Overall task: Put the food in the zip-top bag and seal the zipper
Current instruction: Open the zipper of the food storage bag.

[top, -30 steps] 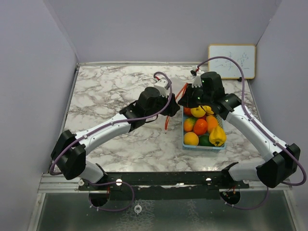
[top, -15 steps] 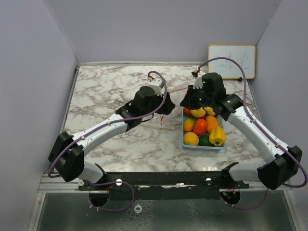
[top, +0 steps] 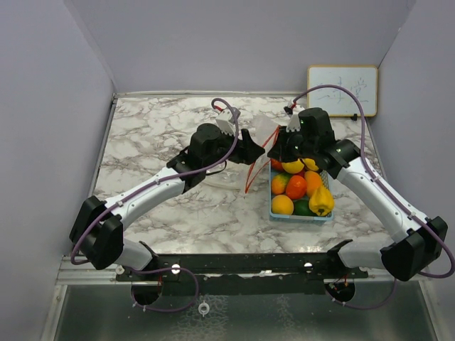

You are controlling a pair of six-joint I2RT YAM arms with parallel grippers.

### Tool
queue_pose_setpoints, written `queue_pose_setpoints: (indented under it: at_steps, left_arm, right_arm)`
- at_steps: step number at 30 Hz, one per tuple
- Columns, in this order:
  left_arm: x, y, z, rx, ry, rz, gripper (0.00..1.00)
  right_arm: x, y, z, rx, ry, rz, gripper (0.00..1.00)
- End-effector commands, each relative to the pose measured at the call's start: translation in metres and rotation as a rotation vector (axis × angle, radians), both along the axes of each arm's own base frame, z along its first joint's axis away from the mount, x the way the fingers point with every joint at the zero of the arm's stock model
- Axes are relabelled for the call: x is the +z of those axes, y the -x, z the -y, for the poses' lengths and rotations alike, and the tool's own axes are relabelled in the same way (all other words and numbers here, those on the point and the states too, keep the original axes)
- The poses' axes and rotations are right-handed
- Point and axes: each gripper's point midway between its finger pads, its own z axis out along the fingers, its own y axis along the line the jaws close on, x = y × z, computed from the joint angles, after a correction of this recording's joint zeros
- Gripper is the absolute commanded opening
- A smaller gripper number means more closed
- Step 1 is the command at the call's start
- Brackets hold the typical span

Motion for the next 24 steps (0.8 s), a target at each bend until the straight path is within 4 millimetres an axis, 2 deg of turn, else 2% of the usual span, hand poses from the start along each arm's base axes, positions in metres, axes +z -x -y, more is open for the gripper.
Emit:
queue_pose_setpoints:
  at_steps: [1,8,13,18,20,24]
  left_arm:
    - [0.026,0.014,0.017,-0.121,0.128,0.025,0.67]
    - [0.010,0.005,0.019,-0.094,0.073,-0.013,0.67]
    - [0.005,0.006,0.022,-0.096,0.037,-0.018,0.66]
    - [-0.009,0.005,0.022,-0.068,-0.026,-0.027,0.62]
    - [-0.016,0.004,0.022,-0.059,-0.057,-0.029,0.58]
    - [-0.037,0.002,0.023,-0.038,-0.134,-0.045,0.42]
  right_arm:
    - [0.017,0.002,-0.004,0.033,-0.019,0.042,0.02]
    - [0.019,0.002,-0.005,0.030,-0.025,0.047,0.02]
    - [0.022,-0.001,-0.006,0.025,-0.031,0.050,0.02]
    - [0.025,-0.001,-0.007,0.029,-0.034,0.056,0.02]
    - [0.025,0.000,-0.007,0.031,-0.036,0.054,0.02]
    - [0.026,0.002,-0.007,0.032,-0.040,0.053,0.02]
